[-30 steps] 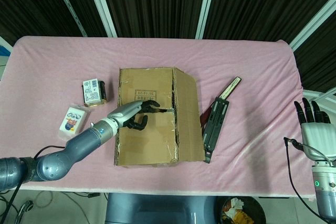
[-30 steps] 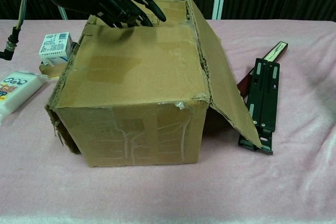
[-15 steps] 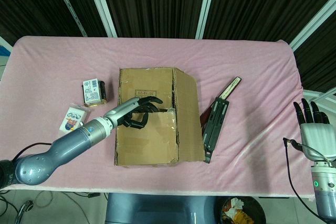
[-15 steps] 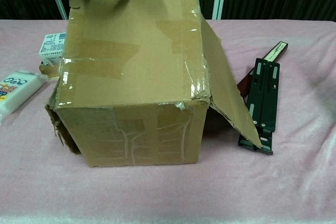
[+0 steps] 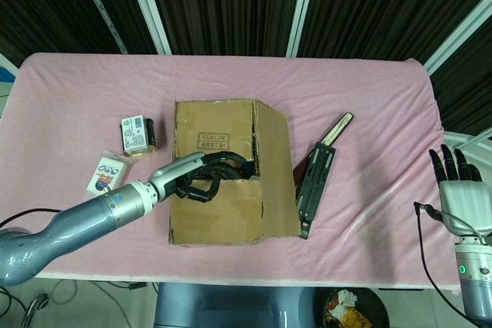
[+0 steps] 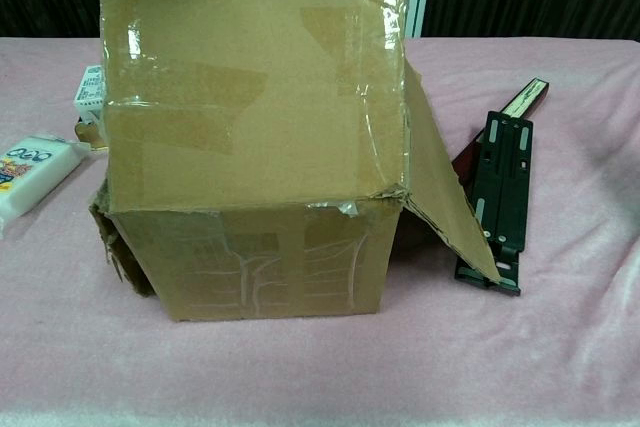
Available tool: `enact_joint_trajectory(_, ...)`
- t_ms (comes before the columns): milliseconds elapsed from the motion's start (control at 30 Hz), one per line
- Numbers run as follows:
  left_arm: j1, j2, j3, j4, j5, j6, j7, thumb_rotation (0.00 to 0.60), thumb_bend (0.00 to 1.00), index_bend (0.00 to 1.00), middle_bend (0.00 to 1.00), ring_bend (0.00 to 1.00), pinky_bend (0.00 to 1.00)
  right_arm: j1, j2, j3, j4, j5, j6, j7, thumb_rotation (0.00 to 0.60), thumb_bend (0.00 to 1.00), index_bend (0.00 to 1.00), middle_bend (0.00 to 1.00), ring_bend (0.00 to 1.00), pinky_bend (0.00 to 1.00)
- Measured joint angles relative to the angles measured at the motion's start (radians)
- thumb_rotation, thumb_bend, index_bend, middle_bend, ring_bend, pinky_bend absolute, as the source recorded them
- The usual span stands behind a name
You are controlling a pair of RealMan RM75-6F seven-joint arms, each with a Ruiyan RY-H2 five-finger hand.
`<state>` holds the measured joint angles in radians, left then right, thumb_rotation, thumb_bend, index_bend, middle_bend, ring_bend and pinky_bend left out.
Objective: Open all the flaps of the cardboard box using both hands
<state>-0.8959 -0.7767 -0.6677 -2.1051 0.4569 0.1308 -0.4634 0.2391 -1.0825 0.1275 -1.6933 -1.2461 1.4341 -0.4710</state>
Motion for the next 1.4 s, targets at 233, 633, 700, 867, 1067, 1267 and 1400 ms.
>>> enact_joint_trajectory(233,0.078,0.054,-0.103,-0.025,0.029,-0.12,-0.069,0.6,0.71,0.14,0.29,0.24,0.37,-0.002,-0.002,0.0,-0.003,-0.008,-0.003,-0.005,0.6,0.2,0.0,0.02,0.03,0.23)
enact_joint_trajectory(633,0.248,0.099,-0.286,-0.075,0.041,-0.241,-0.117,0.6,0.71,0.14,0.29,0.24,0.37,-0.006,0.001,0.006,-0.01,-0.011,-0.005,-0.001,0.6,0.2,0.0,0.02,0.03,0.23)
enact_joint_trajectory(700,0.278,0.103,-0.312,-0.085,0.036,-0.261,-0.121,0.6,0.71,0.14,0.29,0.24,0.37,-0.007,0.002,0.006,-0.012,-0.011,-0.007,-0.002,0.6,0.2,0.0,0.02,0.03,0.23)
enact_joint_trajectory(867,0.361,0.104,-0.381,-0.112,0.021,-0.317,-0.117,0.6,0.71,0.14,0.29,0.24,0.37,-0.007,0.002,0.005,-0.015,-0.013,-0.011,-0.004,0.6,0.2,0.0,0.02,0.03,0.23)
enact_joint_trajectory(1067,0.44,0.093,-0.452,-0.13,0.006,-0.388,-0.088,0.6,0.7,0.14,0.29,0.24,0.37,-0.009,0.004,0.006,-0.019,-0.012,-0.013,-0.006,0.6,0.2,0.0,0.02,0.03,0.23)
enact_joint_trajectory(1267,0.479,0.094,-0.467,-0.133,0.002,-0.422,-0.065,0.6,0.7,0.14,0.29,0.24,0.37,-0.01,0.004,0.008,-0.02,-0.01,-0.017,-0.005,0.6,0.2,0.0,0.02,0.03,0.23)
enact_joint_trajectory(1400,0.505,0.096,-0.472,-0.137,0.021,-0.386,-0.037,0.6,0.62,0.14,0.28,0.22,0.33,-0.011,0.004,0.009,-0.021,-0.009,-0.019,-0.002,0.6,0.2,0.0,0.02,0.03,0.23)
